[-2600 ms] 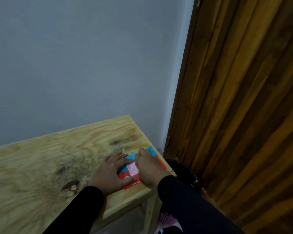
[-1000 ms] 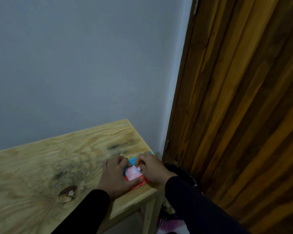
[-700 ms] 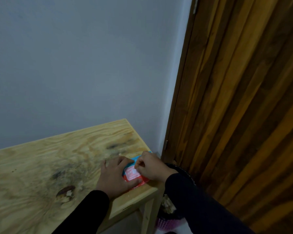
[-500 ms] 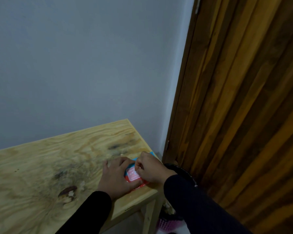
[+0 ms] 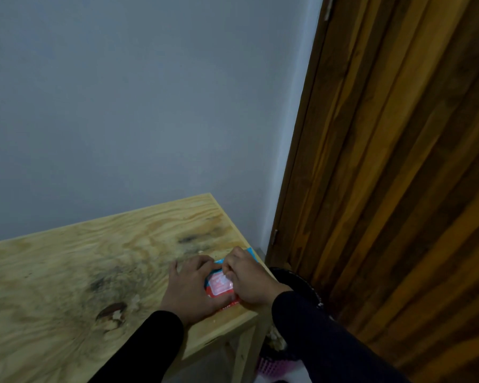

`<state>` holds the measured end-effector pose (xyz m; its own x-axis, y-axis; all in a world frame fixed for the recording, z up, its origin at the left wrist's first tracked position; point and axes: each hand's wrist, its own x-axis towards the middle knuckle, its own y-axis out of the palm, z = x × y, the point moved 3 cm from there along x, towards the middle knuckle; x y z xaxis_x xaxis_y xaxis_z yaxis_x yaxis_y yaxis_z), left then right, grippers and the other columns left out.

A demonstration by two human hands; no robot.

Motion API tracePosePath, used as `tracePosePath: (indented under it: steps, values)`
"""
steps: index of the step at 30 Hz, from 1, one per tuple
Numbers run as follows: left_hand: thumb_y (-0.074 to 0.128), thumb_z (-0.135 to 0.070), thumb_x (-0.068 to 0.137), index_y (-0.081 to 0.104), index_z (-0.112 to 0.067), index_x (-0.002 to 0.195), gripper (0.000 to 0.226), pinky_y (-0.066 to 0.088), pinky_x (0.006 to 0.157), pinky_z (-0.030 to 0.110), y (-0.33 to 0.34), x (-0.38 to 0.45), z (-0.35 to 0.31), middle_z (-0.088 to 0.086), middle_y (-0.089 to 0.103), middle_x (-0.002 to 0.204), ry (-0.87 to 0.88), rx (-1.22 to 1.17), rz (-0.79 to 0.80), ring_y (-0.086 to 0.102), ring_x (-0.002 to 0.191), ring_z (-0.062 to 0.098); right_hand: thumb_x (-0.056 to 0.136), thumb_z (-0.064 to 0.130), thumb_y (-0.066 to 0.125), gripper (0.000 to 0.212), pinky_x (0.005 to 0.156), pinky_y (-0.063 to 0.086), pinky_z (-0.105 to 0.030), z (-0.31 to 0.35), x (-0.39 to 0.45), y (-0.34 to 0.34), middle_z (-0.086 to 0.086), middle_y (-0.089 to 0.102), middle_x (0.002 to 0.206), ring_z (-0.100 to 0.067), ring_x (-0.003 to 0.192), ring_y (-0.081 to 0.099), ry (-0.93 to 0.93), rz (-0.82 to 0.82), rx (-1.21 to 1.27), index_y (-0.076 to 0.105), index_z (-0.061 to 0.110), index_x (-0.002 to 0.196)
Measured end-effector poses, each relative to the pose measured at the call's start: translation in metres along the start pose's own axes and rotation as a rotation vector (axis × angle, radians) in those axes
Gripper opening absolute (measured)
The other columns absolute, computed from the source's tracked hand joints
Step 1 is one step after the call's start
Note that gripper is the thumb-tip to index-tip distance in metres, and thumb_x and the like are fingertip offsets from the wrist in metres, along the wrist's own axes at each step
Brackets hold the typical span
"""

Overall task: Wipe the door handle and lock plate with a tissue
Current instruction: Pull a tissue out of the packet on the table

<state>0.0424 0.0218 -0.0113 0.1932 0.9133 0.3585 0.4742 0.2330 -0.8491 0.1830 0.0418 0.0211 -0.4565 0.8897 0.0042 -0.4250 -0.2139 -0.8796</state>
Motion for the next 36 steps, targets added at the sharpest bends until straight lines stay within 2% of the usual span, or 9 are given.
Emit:
tracePosePath:
  steps: [5,9,12,16,20,25,29,32,36]
  values:
    - [0.050,-0.084,0.055,0.062,-0.040,0.109,0.071,0.022,0.102,0.054,0.000,0.000,-0.001,-0.012,0.056,0.114,-0.003,-0.004,-0.012,0.051,0.112,0.010,0.090,0.012,0.047,0.015,0.091,0.040,-0.043,-0.003,-0.002,-0.001,0.000,0.044,0.099,-0.019,0.097,0.043,0.035,-0.022,0.081,0.048,0.023,0.080]
    - [0.046,-0.086,0.054,0.063,-0.038,0.111,0.077,0.021,0.102,0.051,-0.002,0.000,-0.002,-0.012,0.057,0.117,-0.002,0.003,-0.007,0.050,0.114,0.010,0.089,0.009,0.048,0.012,0.085,0.043,-0.032,-0.001,0.000,-0.009,0.000,0.044,0.098,-0.018,0.091,0.047,0.033,-0.020,0.085,0.052,0.019,0.083]
    - [0.045,-0.087,0.053,0.064,-0.037,0.112,0.079,0.020,0.102,0.050,-0.003,0.000,-0.003,-0.013,0.056,0.117,-0.005,0.006,0.001,0.050,0.114,0.009,0.084,0.005,0.052,0.013,0.080,0.038,-0.023,-0.003,0.000,-0.014,0.003,0.041,0.097,-0.013,0.086,0.045,0.020,0.001,0.056,0.055,0.018,0.081]
    - [0.050,-0.085,0.053,0.066,-0.036,0.108,0.076,0.025,0.098,0.051,-0.001,0.000,-0.001,-0.012,0.059,0.113,0.003,0.014,-0.016,0.053,0.109,0.011,0.079,0.010,0.059,0.005,0.078,0.036,-0.018,-0.005,-0.002,-0.013,0.003,0.045,0.096,-0.008,0.086,0.045,0.002,-0.018,0.032,0.064,0.010,0.079]
    - [0.053,-0.086,0.052,0.067,-0.036,0.104,0.074,0.033,0.093,0.052,0.003,0.001,0.001,-0.013,0.061,0.109,0.006,0.031,-0.025,0.056,0.105,0.011,0.079,0.013,0.059,0.010,0.081,0.045,-0.025,-0.001,-0.002,-0.011,-0.004,0.050,0.102,-0.016,0.094,0.050,-0.018,-0.050,-0.013,0.067,0.007,0.080]
    - [0.049,-0.085,0.053,0.064,-0.038,0.110,0.076,0.026,0.100,0.051,0.000,0.000,0.000,-0.013,0.058,0.115,-0.001,0.043,-0.010,0.052,0.112,0.010,0.083,0.013,0.053,0.014,0.082,0.047,-0.042,0.005,-0.002,-0.008,-0.008,0.048,0.107,-0.021,0.099,0.046,-0.034,-0.019,-0.106,0.065,0.005,0.085]
    - [0.045,-0.085,0.052,0.062,-0.037,0.114,0.079,0.021,0.102,0.050,-0.003,0.000,-0.003,-0.013,0.056,0.120,-0.007,0.031,-0.001,0.049,0.116,0.010,0.088,0.016,0.046,0.018,0.087,0.044,-0.044,0.005,-0.001,-0.006,-0.012,0.046,0.110,-0.023,0.104,0.041,-0.055,0.019,-0.164,0.058,0.003,0.093]
    - [0.046,-0.087,0.052,0.064,-0.037,0.111,0.079,0.022,0.101,0.050,-0.001,0.001,-0.001,-0.014,0.057,0.117,-0.005,0.026,-0.015,0.051,0.114,0.010,0.089,0.016,0.044,0.012,0.090,0.042,-0.044,0.000,0.001,-0.005,-0.011,0.044,0.109,-0.023,0.103,0.041,-0.049,0.060,-0.113,0.054,0.009,0.089]
    - [0.050,-0.086,0.053,0.066,-0.036,0.106,0.075,0.025,0.098,0.050,0.001,0.000,0.000,-0.012,0.059,0.112,0.001,0.012,-0.033,0.054,0.109,0.011,0.091,0.012,0.042,0.008,0.098,0.037,-0.034,-0.005,0.000,-0.009,-0.011,0.042,0.109,-0.016,0.097,0.040,-0.031,0.077,0.027,0.046,0.015,0.085]
